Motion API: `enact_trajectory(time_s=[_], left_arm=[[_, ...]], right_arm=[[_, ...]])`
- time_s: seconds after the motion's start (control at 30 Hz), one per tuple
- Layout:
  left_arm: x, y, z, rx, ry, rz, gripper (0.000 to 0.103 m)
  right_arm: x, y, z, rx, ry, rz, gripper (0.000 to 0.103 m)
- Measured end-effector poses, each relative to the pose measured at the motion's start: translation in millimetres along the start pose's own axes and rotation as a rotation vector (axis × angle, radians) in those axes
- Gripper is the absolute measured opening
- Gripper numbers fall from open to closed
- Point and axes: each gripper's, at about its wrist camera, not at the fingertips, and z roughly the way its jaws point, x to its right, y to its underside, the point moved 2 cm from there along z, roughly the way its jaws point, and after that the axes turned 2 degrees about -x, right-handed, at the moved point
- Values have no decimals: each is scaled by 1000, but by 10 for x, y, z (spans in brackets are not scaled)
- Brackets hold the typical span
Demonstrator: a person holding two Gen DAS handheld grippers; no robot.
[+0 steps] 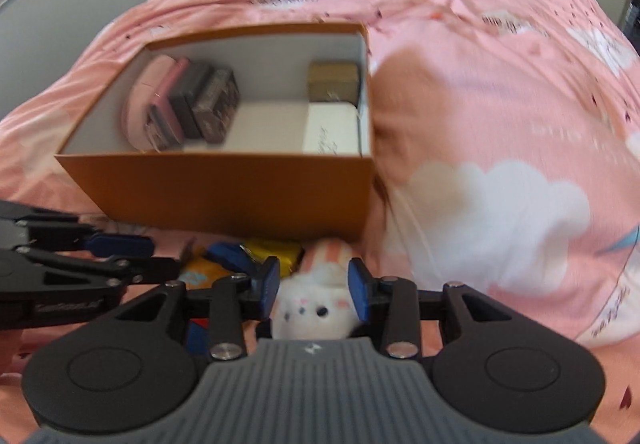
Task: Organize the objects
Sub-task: 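Grasp the brown bear keychain plush with the left tool while the right tool grasps the white plush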
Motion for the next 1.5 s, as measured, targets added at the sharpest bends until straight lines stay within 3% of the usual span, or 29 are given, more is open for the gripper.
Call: enact_trajectory(time_s=[0.17,0.4,0.57,0.97,1.2,1.5], left_arm=[[-126,126,117,-61,50,-108,45],[-187,137,249,-91,114,-168,56],[-180,130,348,-118,129,-183,62],[-146,110,559,-157,155,-210,62],[-113,134,602,-165,176,-211,53],[-129,185,369,-134,171,-166,44]], right_arm=[[208,156,136,-41,3,85,52],[404,206,284,-89,-114,219,61],[418,220,389,-123,-161,246,65],[452,205,515,-153,-207,288,65],[472,204,531,-161,-218,301,66],[425,198,498,-155,-215,275,63]])
